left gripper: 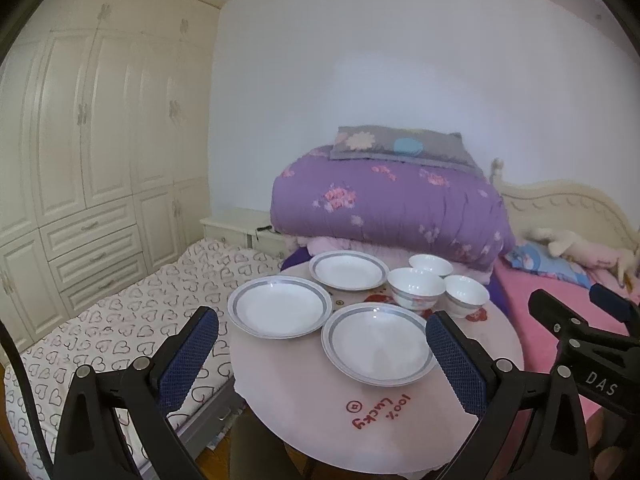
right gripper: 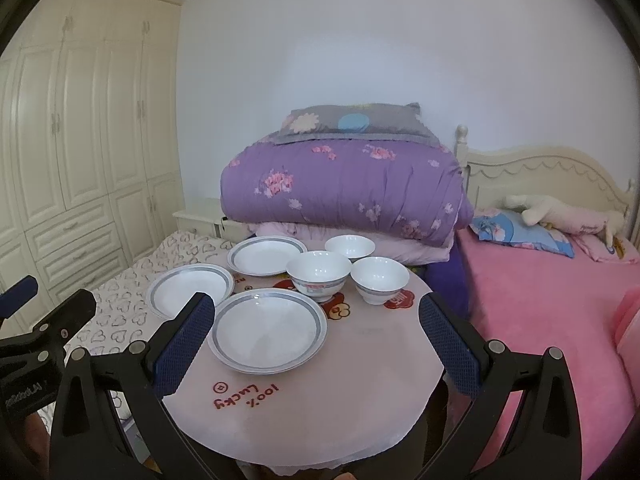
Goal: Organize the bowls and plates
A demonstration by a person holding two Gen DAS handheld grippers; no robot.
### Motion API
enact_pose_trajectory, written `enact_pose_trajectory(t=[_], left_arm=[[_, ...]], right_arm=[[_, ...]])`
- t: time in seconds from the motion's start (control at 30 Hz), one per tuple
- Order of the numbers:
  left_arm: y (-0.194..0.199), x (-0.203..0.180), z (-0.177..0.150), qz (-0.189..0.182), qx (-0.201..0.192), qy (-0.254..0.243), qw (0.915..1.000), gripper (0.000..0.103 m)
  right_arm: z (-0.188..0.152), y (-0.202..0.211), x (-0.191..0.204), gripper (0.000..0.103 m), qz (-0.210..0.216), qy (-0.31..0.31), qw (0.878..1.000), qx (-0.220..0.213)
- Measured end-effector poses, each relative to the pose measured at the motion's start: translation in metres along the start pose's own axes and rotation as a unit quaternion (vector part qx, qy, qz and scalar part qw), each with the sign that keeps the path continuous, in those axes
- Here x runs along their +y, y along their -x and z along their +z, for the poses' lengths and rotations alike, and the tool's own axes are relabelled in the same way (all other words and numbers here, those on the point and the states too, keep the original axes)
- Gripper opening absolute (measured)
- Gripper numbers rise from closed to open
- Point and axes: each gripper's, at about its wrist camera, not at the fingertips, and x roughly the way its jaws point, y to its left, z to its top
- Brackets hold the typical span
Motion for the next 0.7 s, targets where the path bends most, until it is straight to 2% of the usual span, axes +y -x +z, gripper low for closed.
enact_pose_trajectory(t=[0.2,0.37,0.43,0.53,0.7], left_arm=[[-0.04,0.007,0.007,-0.001,0.028,0.006,0.9996,0.102],[-0.089,0.017,0.008,0.005,0.07,0.024,0.9973,0.102],[-0.107,0.023,0.008,0.01,0.086,0.03,0.9958,0.102],[-0.135,0.031,0.009,0.014,0.114,0.039,0.9926,0.102],[-0.182,0.037,0.011,0.001,0.158,0.057,0.9858,0.102]], right_arm=[[-0.001,-0.031,-0.003,0.103,0.01,0.004,1.0,0.022],[-0.005,-0.076,-0.005,0.103,0.045,0.007,0.997,0.06],[-0.008,-0.097,-0.006,0.103,0.061,0.007,0.995,0.082],[-0.012,-0.12,-0.006,0.103,0.063,0.012,0.993,0.102],[-0.018,-0.164,-0.01,0.103,0.075,0.018,0.986,0.147]])
